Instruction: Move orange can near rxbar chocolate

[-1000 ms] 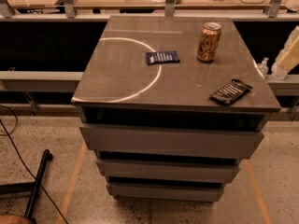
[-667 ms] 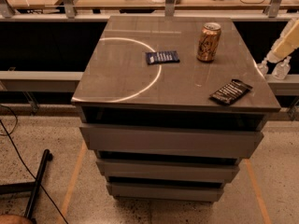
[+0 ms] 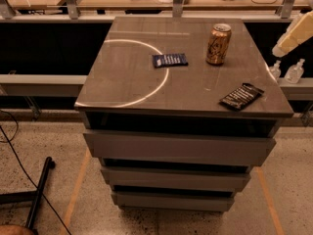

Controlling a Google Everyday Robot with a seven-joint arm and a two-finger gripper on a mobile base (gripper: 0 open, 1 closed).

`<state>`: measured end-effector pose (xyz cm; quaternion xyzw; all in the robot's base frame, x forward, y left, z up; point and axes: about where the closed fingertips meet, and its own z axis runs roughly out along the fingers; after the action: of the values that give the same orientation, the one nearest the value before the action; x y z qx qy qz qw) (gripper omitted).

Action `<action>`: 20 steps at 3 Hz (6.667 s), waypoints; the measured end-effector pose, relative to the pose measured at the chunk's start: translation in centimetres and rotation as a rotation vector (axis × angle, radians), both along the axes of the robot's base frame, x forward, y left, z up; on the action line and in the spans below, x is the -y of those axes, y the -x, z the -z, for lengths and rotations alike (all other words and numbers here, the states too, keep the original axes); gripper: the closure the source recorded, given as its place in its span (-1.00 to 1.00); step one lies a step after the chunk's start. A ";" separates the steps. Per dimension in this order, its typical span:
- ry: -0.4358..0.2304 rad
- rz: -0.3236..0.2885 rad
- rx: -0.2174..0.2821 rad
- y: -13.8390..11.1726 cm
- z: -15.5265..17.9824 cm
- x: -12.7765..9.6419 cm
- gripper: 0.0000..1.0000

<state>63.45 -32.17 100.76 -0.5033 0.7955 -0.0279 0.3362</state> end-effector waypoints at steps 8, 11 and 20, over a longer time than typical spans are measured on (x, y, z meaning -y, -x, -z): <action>-0.545 -0.009 0.007 -14.2 9.4 -11.5 -0.71; -0.586 -0.092 0.014 -13.2 8.0 -12.5 0.86; -0.645 -0.116 -0.004 1.9 8.5 -5.2 -1.00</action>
Offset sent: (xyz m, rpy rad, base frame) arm 0.0650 0.0167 0.0024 0.1974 -0.1026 0.0049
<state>61.59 -27.01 92.31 -0.4155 0.7341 0.2455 0.4778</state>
